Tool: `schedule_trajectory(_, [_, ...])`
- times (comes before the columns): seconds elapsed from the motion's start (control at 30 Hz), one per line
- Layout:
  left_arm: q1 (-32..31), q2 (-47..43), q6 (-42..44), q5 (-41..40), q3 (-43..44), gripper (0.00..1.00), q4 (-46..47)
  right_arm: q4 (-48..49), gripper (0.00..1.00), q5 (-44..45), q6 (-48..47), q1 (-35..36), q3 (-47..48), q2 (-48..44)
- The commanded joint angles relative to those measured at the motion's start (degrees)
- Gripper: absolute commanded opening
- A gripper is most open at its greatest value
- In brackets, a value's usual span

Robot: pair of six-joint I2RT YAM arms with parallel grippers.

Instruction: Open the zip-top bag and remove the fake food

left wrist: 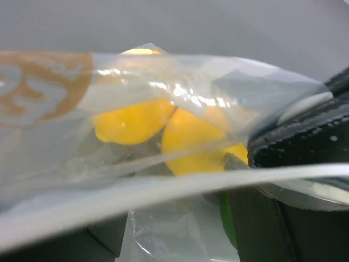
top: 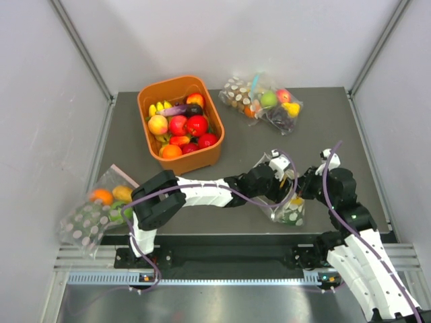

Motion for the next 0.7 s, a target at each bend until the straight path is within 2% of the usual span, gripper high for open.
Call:
schedule_trajectory(0.0, [0.2,0.6,-0.1,-1.2,2.4,0.71,3.8,2.0,0.00,-2.8,2.2,0.1,1.4,-0.3])
schedule_trajectory(0.1, [0.2,1.4,-0.5,0.4,3.0,0.75,3.2,3.9,0.00,-3.8,3.4,0.1,-0.7,-0.3])
schedule_trajectory(0.23, [0.1,0.3,-2.5,4.4,1.1,0.79,7.9,4.4,0.00,-3.5,3.9,0.1,-2.3,-0.6])
schedule_trajectory(0.37, [0.1,2.3,-2.5,6.8,2.7,0.87,7.4,4.8,0.00,-3.3,4.1,0.1,-2.7,-0.8])
schedule_trajectory(0.43, [0.1,3.1,-3.4,9.0,2.6,0.98,9.0,4.9,0.00,-3.5,4.1,0.1,-2.7,-0.5])
schedule_trajectory(0.67, [0.1,7.0,-4.7,12.5,4.7,0.99,12.1,5.3,0.00,-4.2,4.5,0.1,-3.1,-1.0])
